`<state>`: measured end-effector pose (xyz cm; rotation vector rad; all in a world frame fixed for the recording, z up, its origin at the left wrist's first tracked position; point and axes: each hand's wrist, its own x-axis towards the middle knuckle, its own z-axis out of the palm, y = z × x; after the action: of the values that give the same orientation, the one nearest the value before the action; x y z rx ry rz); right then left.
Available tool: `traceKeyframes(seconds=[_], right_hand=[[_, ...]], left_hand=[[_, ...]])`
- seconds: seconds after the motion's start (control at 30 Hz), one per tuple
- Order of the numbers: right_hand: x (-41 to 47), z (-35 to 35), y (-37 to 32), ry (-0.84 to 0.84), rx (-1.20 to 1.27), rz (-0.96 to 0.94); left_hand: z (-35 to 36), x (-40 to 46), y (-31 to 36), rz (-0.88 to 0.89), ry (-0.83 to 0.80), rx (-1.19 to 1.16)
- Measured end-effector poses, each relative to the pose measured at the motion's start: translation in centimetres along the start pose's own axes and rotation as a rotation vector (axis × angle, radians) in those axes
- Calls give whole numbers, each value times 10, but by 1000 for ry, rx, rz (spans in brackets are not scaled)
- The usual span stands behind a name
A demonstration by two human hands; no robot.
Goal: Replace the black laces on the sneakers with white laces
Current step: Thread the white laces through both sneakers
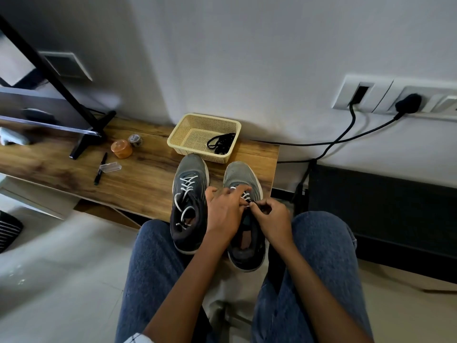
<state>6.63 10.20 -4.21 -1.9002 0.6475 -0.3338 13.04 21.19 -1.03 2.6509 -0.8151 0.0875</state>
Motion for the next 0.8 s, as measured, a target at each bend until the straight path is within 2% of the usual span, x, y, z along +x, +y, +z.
traceKeyframes(seconds=[0.17,0.4,0.6,0.8], right_hand=[[1,-2,4,-31,72,12],[3,-6,5,-87,197,88],[3,-8,4,-102,242,131],[4,-8,6,-99,247,132]], left_hand=[[3,0,4,-21,62,24],[3,-1,4,-116,22,-63],[3,-3,9,-130,4,-53],[5,-11,8,-144,81,-174]])
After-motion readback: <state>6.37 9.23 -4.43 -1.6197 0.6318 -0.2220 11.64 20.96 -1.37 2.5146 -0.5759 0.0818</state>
